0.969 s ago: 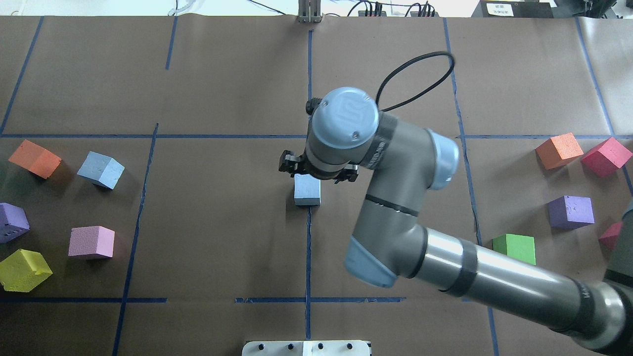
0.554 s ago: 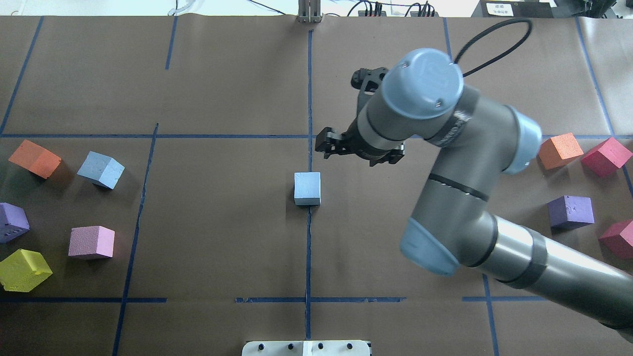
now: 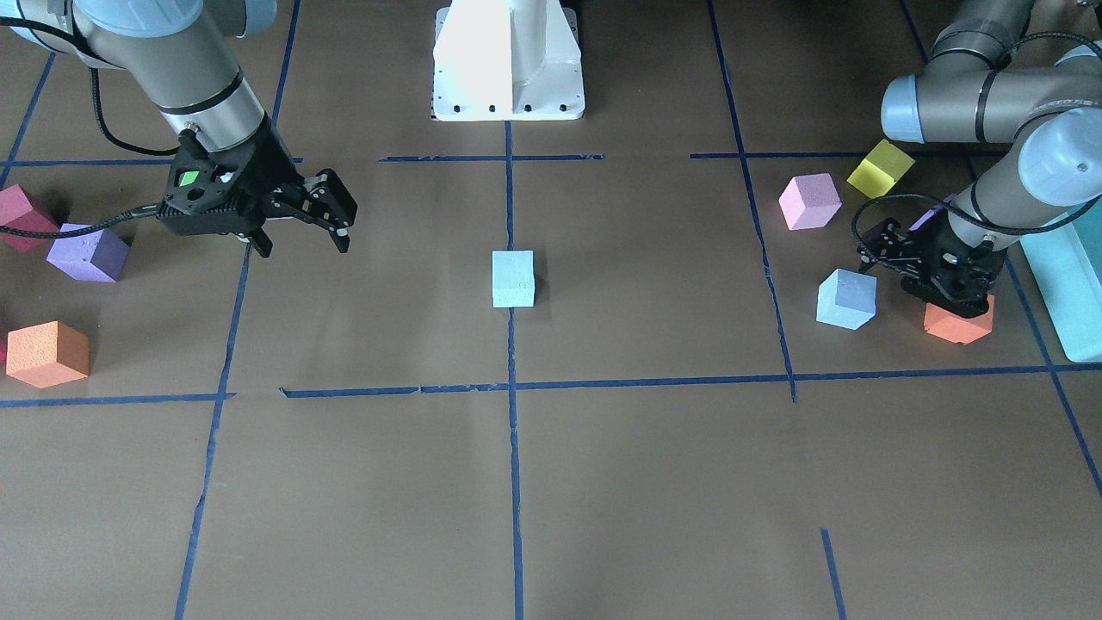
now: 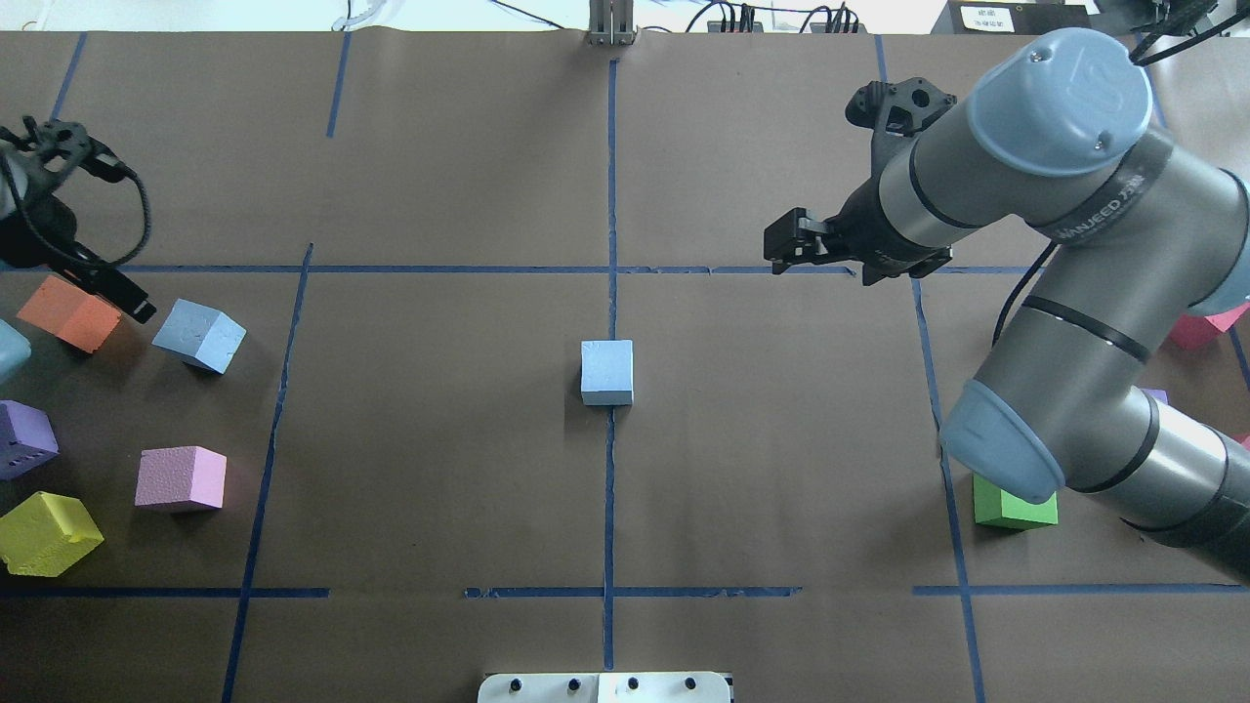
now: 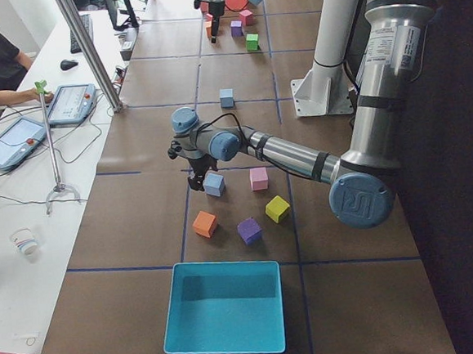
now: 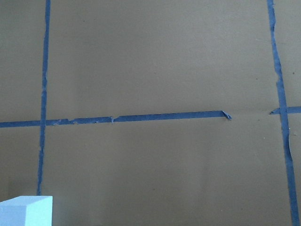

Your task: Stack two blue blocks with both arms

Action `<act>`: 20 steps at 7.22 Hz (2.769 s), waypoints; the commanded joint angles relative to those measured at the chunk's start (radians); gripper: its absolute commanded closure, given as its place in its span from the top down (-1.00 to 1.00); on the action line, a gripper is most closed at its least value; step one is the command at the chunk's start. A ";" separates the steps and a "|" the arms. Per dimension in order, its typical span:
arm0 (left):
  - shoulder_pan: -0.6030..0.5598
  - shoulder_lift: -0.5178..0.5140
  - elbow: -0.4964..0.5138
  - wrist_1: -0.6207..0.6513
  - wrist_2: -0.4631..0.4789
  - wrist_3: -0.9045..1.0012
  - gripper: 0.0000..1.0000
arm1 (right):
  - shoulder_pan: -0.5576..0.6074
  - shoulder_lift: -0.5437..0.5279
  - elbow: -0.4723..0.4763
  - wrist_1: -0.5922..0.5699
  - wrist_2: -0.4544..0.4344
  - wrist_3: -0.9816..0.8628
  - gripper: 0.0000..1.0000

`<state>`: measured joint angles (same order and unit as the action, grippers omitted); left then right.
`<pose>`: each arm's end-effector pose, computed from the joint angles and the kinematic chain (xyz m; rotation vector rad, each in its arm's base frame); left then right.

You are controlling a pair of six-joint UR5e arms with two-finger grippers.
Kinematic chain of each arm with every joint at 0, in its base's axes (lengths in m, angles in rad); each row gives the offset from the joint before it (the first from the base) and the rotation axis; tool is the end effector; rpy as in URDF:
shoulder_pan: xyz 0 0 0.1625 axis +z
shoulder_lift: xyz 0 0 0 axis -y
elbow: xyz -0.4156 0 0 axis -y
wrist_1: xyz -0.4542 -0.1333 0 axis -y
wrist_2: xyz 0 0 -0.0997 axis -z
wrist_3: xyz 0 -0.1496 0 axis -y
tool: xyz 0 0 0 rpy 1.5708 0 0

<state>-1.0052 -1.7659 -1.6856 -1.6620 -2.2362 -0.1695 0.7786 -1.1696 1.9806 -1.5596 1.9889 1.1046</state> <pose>0.3142 -0.5715 0.5011 0.1258 0.7594 0.5100 -0.4069 -0.5033 0.2358 0.1518 -0.8872 0.1192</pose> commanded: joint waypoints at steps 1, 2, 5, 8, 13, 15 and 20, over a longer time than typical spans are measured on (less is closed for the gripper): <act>0.036 -0.012 0.032 -0.065 0.013 -0.111 0.99 | -0.001 -0.021 0.000 0.003 -0.006 -0.008 1.00; 0.045 -0.027 0.087 -0.097 0.017 -0.142 0.99 | -0.001 -0.022 -0.005 0.003 -0.009 -0.008 1.00; 0.079 -0.029 0.096 -0.127 0.015 -0.289 0.99 | -0.015 -0.022 -0.014 0.003 -0.010 -0.006 1.00; 0.091 -0.027 0.098 -0.134 0.018 -0.291 0.76 | -0.033 -0.033 -0.014 0.003 -0.021 -0.002 1.00; 0.143 -0.244 -0.011 0.028 0.093 -0.510 -0.16 | 0.011 -0.169 0.044 0.004 -0.019 -0.078 1.00; 0.253 -0.465 -0.028 0.247 0.093 -0.655 -0.16 | 0.126 -0.260 0.054 0.003 0.023 -0.285 1.00; 0.454 -0.734 0.171 0.239 0.204 -0.869 -0.17 | 0.145 -0.306 0.021 0.057 0.028 -0.327 1.00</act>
<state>-0.5640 -2.4442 -1.6047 -1.4175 -2.0569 -1.0327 0.9241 -1.4657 2.0213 -1.5382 2.0182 0.7770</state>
